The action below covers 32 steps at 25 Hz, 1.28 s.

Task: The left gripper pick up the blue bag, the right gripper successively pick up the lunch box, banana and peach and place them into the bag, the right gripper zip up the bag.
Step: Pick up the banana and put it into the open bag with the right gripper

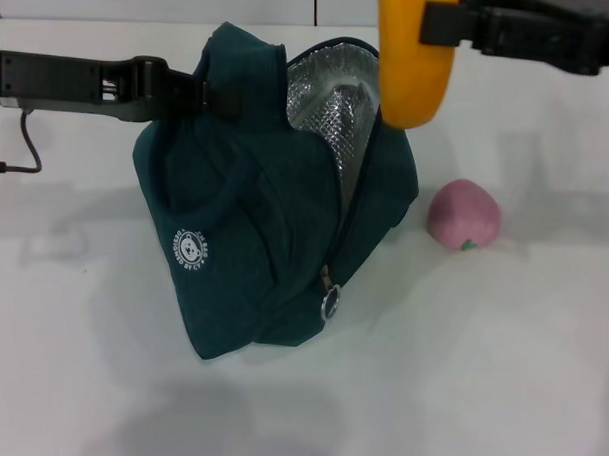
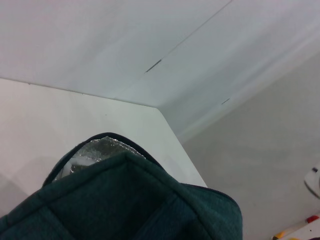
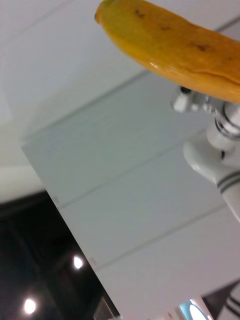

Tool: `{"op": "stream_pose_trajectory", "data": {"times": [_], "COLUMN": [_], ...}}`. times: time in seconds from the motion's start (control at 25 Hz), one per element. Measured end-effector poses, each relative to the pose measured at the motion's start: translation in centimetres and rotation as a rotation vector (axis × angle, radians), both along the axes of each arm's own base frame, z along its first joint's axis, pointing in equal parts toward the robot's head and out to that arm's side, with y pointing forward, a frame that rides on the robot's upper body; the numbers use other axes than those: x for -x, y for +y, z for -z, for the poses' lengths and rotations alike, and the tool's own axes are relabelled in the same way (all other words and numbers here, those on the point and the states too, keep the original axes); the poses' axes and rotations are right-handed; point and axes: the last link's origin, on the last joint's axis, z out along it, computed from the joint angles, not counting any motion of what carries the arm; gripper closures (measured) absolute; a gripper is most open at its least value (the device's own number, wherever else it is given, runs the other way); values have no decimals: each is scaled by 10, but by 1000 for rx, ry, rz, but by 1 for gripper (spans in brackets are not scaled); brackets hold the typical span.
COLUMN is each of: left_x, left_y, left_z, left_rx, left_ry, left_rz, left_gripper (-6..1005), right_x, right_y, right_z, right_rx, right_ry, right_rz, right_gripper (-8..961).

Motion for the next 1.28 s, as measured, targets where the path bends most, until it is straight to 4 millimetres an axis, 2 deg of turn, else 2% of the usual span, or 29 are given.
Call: {"op": "stream_pose_trajectory", "data": {"times": [0.28, 0.6, 0.72, 0.88, 1.28], "left_x": [-1, -1, -1, 0, -1], "left_y": [0, 1, 1, 1, 1], "left_z": [1, 2, 2, 1, 1], "left_rx": [4, 9, 6, 5, 3], "left_ry": [0, -4, -6, -8, -11], "left_rz": [8, 16, 16, 15, 17], "left_gripper": [934, 934, 934, 933, 932], "right_x": [-12, -11, -10, -7, -9], "right_y": [9, 28, 29, 29, 32], "right_z": [32, 71, 79, 82, 74], "right_rx": [-92, -219, -226, -222, -204], "right_ry": [-24, -248, -300, -349, -536], "right_rz": [53, 21, -5, -40, -27], "right_gripper": [514, 514, 514, 514, 515]}}
